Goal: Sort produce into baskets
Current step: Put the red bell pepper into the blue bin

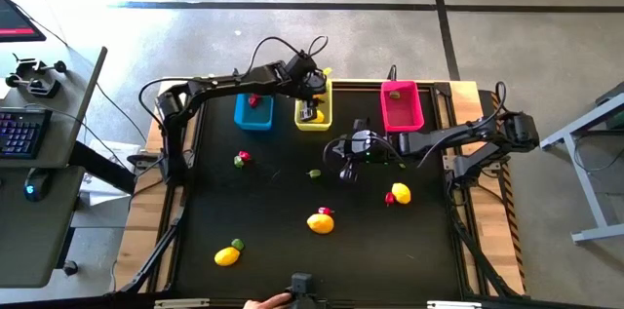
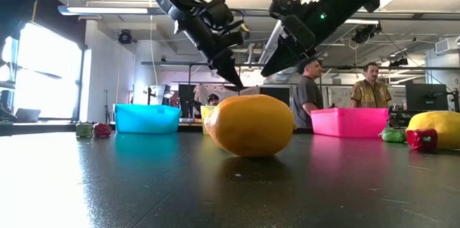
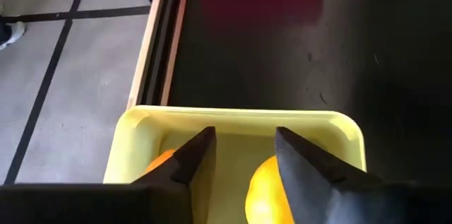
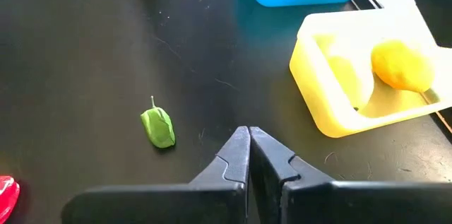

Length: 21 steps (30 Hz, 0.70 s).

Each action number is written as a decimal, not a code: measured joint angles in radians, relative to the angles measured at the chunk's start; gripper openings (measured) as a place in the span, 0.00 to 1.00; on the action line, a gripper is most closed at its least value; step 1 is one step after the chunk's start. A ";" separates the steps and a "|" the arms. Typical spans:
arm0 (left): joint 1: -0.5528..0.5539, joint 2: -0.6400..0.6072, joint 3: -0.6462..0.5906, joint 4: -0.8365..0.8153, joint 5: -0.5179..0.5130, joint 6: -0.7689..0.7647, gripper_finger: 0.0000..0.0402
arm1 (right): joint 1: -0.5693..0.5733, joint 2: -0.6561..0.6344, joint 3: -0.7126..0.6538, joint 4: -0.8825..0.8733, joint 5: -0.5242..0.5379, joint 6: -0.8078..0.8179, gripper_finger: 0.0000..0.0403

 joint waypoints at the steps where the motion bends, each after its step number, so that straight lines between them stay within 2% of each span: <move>1: 0.000 0.000 0.000 0.004 0.006 -0.002 0.29 | 0.000 0.000 0.000 0.000 0.000 0.000 0.00; 8: 0.000 0.000 -0.001 0.088 0.032 -0.028 0.12 | 0.000 0.000 0.000 0.000 0.000 0.000 0.00; 13: 0.005 0.000 -0.105 0.295 0.047 -0.047 0.02 | 0.000 0.000 0.000 0.000 0.000 0.000 0.00; 21: 0.006 -0.044 -0.321 0.536 0.037 -0.054 0.00 | 0.000 0.000 0.000 0.000 0.000 0.000 0.00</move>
